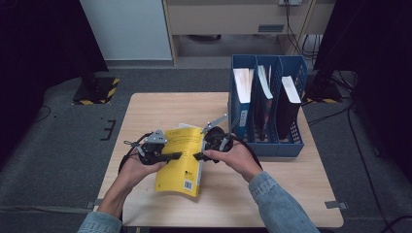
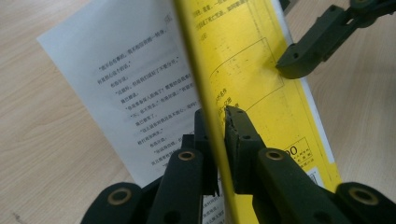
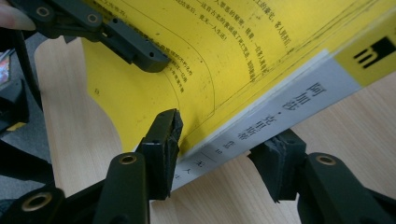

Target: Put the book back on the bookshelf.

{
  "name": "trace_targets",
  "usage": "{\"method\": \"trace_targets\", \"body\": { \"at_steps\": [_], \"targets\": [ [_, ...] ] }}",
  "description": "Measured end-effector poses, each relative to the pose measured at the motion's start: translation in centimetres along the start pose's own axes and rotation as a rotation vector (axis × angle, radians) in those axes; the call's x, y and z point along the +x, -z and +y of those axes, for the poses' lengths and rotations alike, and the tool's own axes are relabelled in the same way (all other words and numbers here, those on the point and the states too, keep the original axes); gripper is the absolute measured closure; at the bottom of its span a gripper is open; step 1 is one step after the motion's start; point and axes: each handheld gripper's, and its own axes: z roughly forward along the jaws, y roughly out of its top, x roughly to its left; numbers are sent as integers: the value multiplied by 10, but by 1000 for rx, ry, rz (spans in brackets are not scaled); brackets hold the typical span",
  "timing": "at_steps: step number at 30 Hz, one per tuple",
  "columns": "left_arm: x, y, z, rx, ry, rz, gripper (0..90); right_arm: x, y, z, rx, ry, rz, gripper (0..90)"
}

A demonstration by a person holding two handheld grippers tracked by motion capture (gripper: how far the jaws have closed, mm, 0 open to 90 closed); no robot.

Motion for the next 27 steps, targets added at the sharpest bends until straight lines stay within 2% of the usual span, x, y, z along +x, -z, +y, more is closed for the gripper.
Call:
{"method": "trace_targets", "body": {
  "at_steps": [8, 11, 18, 27],
  "targets": [
    [-2, 1, 7, -12, -20, 7, 844, 1, 9, 6, -9, 11, -25, 537],
    [-3, 1, 7, -11, -24, 6, 842, 2, 8, 6, -13, 17, -55, 578],
    [0, 2, 6, -47, -2, 28, 787, -2, 12, 8, -40, -12, -91, 669],
    [9, 8, 1, -78, 20, 62, 731, -1, 22, 14, -48, 18, -141, 727]
  ]
}}
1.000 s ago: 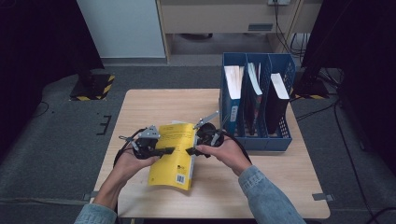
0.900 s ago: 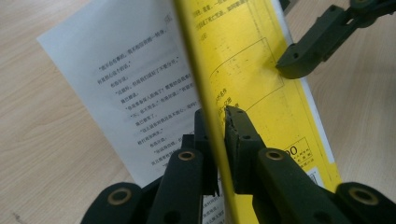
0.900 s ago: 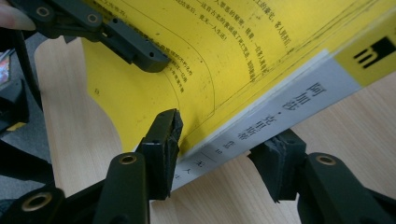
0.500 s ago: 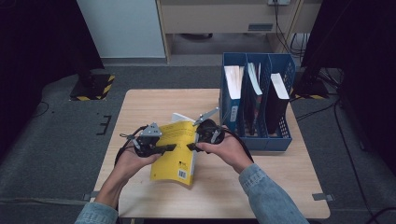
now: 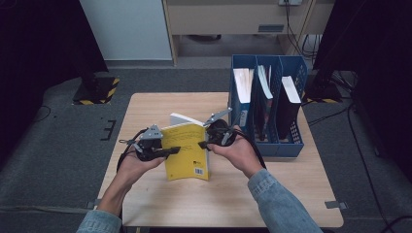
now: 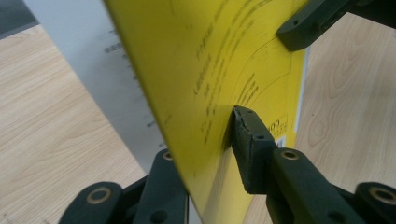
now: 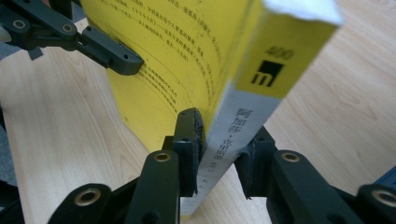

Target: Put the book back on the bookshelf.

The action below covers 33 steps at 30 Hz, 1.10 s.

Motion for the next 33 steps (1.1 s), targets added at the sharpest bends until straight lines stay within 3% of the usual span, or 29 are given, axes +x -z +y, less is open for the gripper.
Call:
{"method": "trace_targets", "body": {
  "at_steps": [5, 10, 16, 22, 29, 33],
  "targets": [
    [0, 2, -1, -7, -6, 19, 709, 2, 2, 3, 0, 33, -20, 732],
    [3, 5, -2, -28, 13, 29, 688, 2, 3, 1, -2, 32, -26, 733],
    [6, 8, -2, -16, 7, 23, 700, 3, 6, 2, 1, 51, -37, 733],
    [7, 6, 4, 6, 3, 53, 800, 3, 5, 6, -9, 66, -55, 730],
    [11, 4, 14, -6, -8, 98, 834, 0, 7, 15, -35, 71, -90, 732],
    [12, 1, 14, -2, -6, 100, 827, -1, 5, 16, -26, 80, -103, 726]
  ]
}}
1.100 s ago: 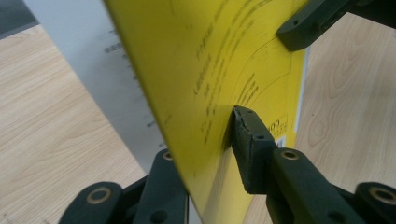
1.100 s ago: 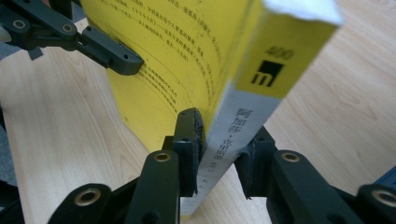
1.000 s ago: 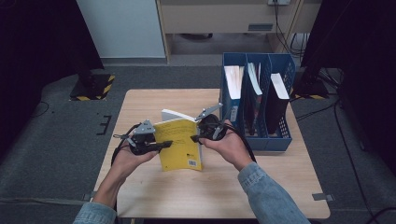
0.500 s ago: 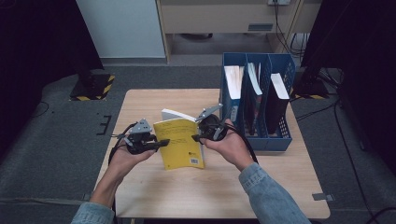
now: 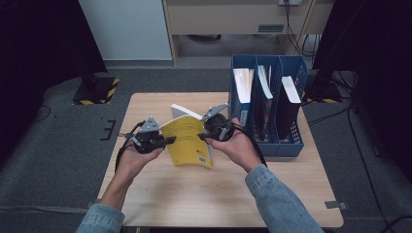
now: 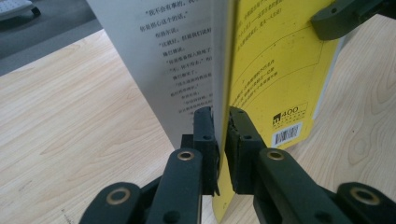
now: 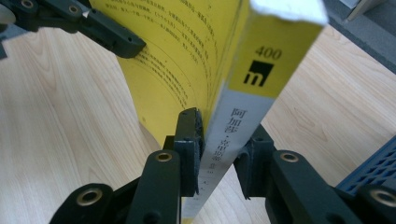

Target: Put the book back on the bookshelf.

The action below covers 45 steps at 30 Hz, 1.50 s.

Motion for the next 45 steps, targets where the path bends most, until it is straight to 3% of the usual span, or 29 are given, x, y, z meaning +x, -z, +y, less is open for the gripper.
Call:
{"method": "trace_targets", "body": {
  "at_steps": [9, 15, 18, 29, 33, 40, 45],
  "targets": [
    [-12, 4, -5, -11, -17, -34, 821, 3, 8, -16, -17, 13, 37, 719],
    [-18, 3, -4, -7, -43, -47, 809, 5, 13, -19, -20, 30, 81, 629],
    [-18, 3, -5, -9, -41, -48, 803, 7, 14, -16, -17, 33, 92, 581],
    [-18, 5, -8, -18, -37, -58, 784, 10, 12, -3, -3, 66, 111, 550],
    [-18, 4, -9, -24, -34, -56, 768, 12, 12, 4, 1, 92, 93, 560],
    [-18, 5, -13, -47, -17, -60, 743, 16, 9, 11, 5, 111, 113, 568],
    [-18, 5, -15, -55, -6, -35, 670, 18, 6, 14, 18, 111, 134, 571]
  ]
}}
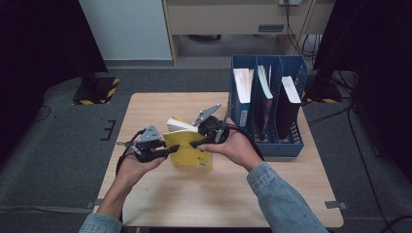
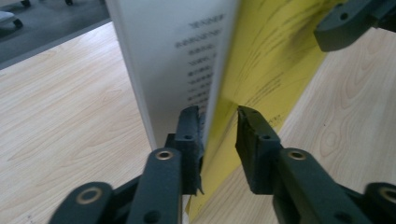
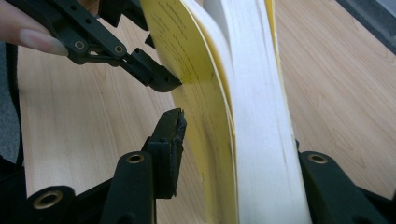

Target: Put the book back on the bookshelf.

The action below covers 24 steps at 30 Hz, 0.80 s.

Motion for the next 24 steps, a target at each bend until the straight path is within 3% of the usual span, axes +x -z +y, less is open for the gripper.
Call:
{"method": "trace_targets", "body": {
  "at_steps": [4, 10, 15, 21, 24],
  "targets": [
    [1, 0, -8, 3, 21, 37, 566, 0, -3, 0, 1, -6, 7, 588],
    [1, 5, -32, 22, 59, 90, 427, 0, -5, 1, -1, -10, 13, 621],
    [4, 4, -54, 67, 73, 153, 319, 1, -7, 1, 5, -7, 21, 627],
    [19, 2, -83, 140, 116, 235, 236, 0, -9, -1, -2, -23, 27, 664],
    [23, 2, -88, 170, 124, 251, 195, 0, -9, -1, -2, -24, 23, 673]
  ]
}}
